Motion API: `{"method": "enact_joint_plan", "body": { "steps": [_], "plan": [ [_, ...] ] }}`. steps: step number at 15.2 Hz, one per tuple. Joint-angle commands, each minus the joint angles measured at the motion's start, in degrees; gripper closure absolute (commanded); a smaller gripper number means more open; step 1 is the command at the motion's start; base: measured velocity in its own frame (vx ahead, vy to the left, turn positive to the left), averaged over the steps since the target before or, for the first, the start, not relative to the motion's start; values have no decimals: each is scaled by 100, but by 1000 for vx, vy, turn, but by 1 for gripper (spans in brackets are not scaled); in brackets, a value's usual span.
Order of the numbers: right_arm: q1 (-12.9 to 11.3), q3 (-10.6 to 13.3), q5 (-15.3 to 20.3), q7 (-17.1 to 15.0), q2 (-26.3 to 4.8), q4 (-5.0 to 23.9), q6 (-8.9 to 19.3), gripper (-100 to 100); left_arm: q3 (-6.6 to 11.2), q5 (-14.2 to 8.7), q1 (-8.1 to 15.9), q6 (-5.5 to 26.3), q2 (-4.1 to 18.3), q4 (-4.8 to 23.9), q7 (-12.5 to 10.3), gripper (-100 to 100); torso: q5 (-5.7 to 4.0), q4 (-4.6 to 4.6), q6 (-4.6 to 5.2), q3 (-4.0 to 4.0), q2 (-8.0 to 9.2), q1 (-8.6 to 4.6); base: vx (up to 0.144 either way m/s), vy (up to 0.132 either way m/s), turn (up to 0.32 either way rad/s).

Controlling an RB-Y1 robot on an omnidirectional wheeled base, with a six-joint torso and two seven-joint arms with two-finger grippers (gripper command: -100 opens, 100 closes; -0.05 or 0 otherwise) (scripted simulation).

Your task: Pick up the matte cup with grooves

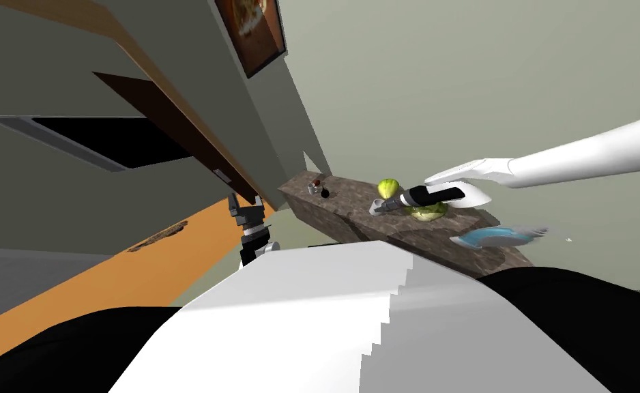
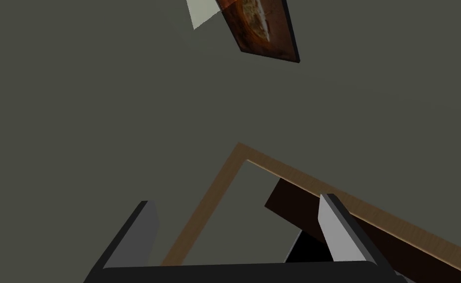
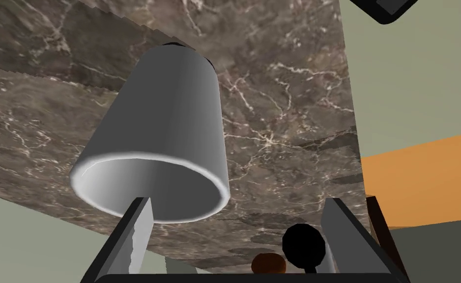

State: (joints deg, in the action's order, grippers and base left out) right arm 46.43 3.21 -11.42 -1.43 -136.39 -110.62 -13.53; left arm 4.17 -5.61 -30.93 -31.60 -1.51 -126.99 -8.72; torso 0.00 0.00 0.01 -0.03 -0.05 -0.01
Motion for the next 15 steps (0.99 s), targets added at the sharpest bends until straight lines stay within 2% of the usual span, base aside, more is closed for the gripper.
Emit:
{"method": "enact_joint_plan", "body": {
  "steps": [1, 3, 4, 12, 13, 15],
  "plan": [
    [123, 30, -33, -44, -286, 36, 31, -100, 0, 0, 0, 0, 0, 0, 0, 0, 0, 0, 0, 0, 0, 0, -18, -16, 136],
    [123, 30, -33, -44, -454, 36, 31, -100, 0, 0, 0, 0, 0, 0, 0, 0, 0, -1, -3, 0, 0, 0, -19, -20, 108],
    [217, 67, -56, -75, -647, 58, 57, -100, 0, 0, 0, 0, 0, 0, 0, 0, 0, 0, 1, 0, 0, 0, -22, -17, 130],
    [530, 199, -127, -171, -1646, 113, 132, -100, 0, 0, 0, 0, 0, 0, 0, 0, -1, 0, 0, 0, 1, -3, -22, -24, 132],
    [530, 199, -127, -171, -1646, 113, 132, -100, 0, 0, 0, 0, 0, 0, 0, 0, -1, 0, -1, 0, 1, -2, -20, -20, 99],
    [628, 243, -147, -200, -1898, 125, 152, -100, 0, 0, 0, 0, 0, 0, 0, 0, -1, 0, 0, 1, 1, -1, -20, -16, 98]
  ]
}}
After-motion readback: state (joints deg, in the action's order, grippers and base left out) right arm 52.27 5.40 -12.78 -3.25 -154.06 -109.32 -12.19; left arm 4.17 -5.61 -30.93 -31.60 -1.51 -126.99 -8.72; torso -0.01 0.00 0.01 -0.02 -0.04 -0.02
